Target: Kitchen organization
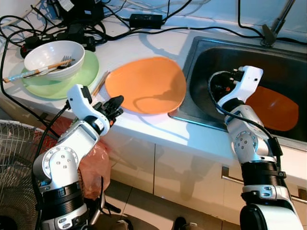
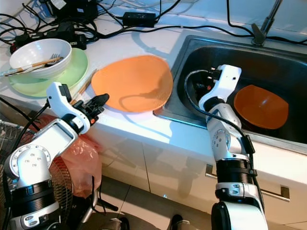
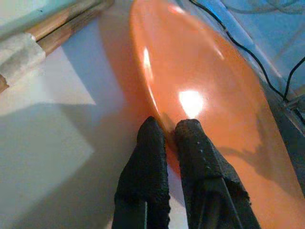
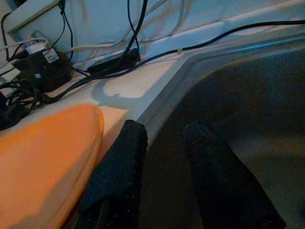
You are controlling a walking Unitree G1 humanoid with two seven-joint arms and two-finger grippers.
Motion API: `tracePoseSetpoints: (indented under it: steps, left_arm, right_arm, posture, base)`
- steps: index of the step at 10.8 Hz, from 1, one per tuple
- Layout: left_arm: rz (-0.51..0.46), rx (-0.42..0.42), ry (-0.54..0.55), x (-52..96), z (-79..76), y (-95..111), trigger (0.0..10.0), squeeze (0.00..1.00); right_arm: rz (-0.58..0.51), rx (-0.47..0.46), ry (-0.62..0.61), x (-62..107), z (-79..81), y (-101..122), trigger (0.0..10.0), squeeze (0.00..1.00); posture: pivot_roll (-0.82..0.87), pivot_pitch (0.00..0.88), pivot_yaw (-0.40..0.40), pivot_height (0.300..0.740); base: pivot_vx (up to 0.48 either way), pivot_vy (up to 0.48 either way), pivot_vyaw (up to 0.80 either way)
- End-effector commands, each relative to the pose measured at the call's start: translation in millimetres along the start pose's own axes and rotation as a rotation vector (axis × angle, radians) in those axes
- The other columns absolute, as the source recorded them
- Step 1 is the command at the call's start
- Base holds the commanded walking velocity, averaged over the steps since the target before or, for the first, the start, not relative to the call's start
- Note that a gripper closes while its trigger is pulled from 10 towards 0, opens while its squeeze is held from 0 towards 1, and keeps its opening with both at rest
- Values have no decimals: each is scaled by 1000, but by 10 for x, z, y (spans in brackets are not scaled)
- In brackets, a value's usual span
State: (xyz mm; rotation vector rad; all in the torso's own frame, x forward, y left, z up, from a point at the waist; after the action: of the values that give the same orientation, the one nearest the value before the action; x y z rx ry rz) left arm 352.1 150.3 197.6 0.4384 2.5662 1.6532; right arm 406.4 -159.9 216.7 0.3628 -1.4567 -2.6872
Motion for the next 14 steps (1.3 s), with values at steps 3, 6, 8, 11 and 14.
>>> tracePoseSetpoints:
  steps: [3, 6, 8, 11, 14]
  left_arm:
    - [32, -13, 8, -9, 12, -69, 0, 0]
    - [-33, 6, -32, -6, -68, 31, 0, 0]
    - [-99, 60, -56, 2, -107, 135, 0, 0]
    - [-228, 139, -122, 39, -249, 355, 0, 0]
    - [-242, 124, -119, 49, -244, 369, 10000, 0]
  right_arm:
    - [-1, 6, 0, 0, 7, 13, 10000, 0]
    - [0, 4, -1, -1, 3, 7, 10000, 0]
    - [2, 6, -4, 6, -6, 2, 10000, 0]
    - [4, 6, -4, 0, -7, -4, 10000, 0]
    - [6, 7, -6, 4, -12, -9, 10000, 0]
  posture:
    - [98, 186, 18, 740]
    - [99, 184, 16, 740]
    - [97, 184, 16, 740]
    - [98, 180, 14, 740]
    - [98, 179, 14, 740]
  base:
    - [0, 0, 0]
    - [0, 0, 0]
    - [0, 0, 0]
    - [0, 0, 0]
    - [0, 0, 0]
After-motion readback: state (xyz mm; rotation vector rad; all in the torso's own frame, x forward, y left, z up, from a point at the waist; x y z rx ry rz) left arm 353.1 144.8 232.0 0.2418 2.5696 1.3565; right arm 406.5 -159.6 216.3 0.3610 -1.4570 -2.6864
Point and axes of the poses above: a point about 5 cm out from each wrist's last joint towards the gripper, its own x axis pointing back from the gripper into the wrist, its own y axis along the axis of the wrist's last joint, z = x × y, the point moved 4 cm from there along -x, pointing out of the wrist towards the gripper, and after that the axes turned 14 degrees about -x, right-handed, at the moved point
